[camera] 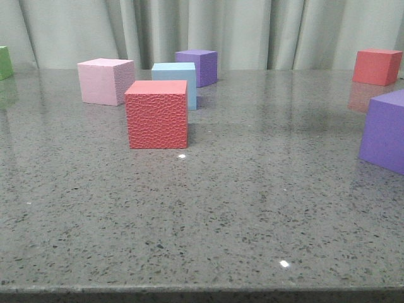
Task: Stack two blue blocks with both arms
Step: 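Lift the second light blue cube with the left gripper toward the first, then lower the held cube onto the first light blue cube and open the left gripper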
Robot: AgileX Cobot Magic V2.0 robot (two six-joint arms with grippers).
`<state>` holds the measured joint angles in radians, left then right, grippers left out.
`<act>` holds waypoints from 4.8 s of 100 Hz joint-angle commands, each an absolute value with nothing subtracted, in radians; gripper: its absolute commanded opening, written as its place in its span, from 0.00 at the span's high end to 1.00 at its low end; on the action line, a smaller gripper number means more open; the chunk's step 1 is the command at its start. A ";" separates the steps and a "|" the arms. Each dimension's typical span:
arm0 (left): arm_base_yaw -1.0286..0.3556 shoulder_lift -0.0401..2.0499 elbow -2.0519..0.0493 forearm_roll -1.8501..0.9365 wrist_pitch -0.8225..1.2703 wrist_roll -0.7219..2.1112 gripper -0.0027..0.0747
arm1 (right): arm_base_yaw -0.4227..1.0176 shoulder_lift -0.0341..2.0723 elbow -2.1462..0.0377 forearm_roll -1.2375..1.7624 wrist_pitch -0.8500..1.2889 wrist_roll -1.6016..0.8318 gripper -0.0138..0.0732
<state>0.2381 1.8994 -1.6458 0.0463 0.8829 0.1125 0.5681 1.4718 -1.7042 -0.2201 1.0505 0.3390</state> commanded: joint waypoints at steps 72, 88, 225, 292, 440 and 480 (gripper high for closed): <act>0.206 1.851 -1.972 -0.081 1.123 0.066 0.54 | 0.564 1.422 -1.720 -0.288 0.976 0.341 0.56; 0.147 1.851 -2.070 -0.077 1.169 0.000 0.56 | 0.562 1.376 -1.667 -0.348 0.947 0.391 0.56; -0.406 1.872 -2.130 -0.029 1.042 -0.317 0.56 | 0.463 1.112 -1.379 -0.436 0.901 0.484 0.56; -0.482 1.946 -2.130 -0.020 1.020 -0.423 0.56 | 0.451 1.100 -1.378 -0.437 0.896 0.484 0.56; -0.489 1.956 -2.130 -0.035 1.010 -0.441 0.21 | 0.451 1.100 -1.378 -0.450 0.896 0.483 0.56; -0.496 1.941 -2.130 -0.037 1.012 -0.441 0.21 | 0.451 1.100 -1.378 -0.459 0.896 0.483 0.56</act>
